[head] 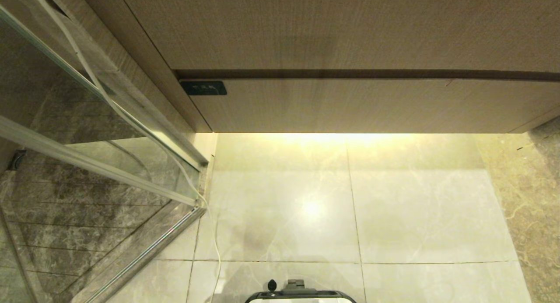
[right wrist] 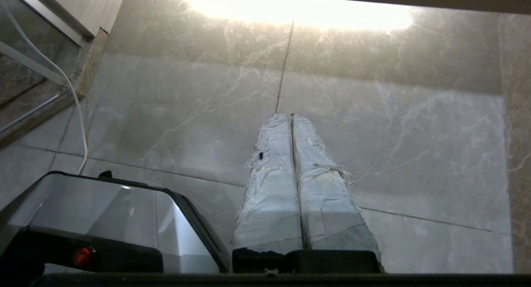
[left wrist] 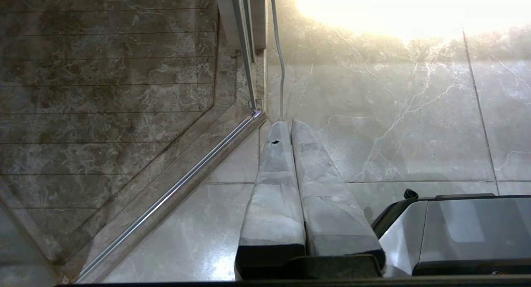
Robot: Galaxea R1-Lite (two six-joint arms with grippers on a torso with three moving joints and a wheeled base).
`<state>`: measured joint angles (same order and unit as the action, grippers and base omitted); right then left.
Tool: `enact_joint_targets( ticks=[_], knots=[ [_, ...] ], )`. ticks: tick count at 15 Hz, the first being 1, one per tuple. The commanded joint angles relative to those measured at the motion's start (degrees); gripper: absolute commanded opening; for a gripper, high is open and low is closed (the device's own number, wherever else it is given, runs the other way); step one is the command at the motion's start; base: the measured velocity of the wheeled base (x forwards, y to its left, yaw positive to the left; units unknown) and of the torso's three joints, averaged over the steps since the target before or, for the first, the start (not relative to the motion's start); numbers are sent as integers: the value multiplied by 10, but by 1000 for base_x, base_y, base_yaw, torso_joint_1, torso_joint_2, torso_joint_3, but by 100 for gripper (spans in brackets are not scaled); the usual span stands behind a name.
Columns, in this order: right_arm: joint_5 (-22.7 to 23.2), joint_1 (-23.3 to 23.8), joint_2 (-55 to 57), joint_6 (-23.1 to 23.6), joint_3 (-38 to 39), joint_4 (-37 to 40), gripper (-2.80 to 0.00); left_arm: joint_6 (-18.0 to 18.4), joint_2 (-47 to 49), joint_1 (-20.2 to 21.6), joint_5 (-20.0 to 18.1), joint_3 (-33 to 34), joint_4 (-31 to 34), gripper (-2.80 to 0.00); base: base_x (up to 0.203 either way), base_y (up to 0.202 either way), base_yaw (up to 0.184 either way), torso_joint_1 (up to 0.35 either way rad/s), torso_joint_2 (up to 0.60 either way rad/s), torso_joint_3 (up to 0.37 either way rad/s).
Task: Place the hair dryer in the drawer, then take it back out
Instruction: Pull open the drawer
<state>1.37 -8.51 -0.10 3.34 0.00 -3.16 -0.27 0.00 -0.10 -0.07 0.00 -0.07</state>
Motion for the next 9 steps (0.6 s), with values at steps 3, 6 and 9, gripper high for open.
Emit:
enact_joint_targets(
  ticks=[3, 6, 9],
  knots=[
    [1, 0, -22, 8, 11, 0, -280, 0, 0, 0, 0, 1, 0, -280, 0, 0, 0, 0, 0, 0],
    [3, 0, -22, 10, 7, -2, -280, 0, 0, 0, 0, 1, 0, -280, 0, 0, 0, 0, 0, 0],
    [-10, 0, -22, 8, -128, 57, -280, 0, 0, 0, 0, 0, 0, -280, 0, 0, 0, 0, 0, 0]
  ],
)
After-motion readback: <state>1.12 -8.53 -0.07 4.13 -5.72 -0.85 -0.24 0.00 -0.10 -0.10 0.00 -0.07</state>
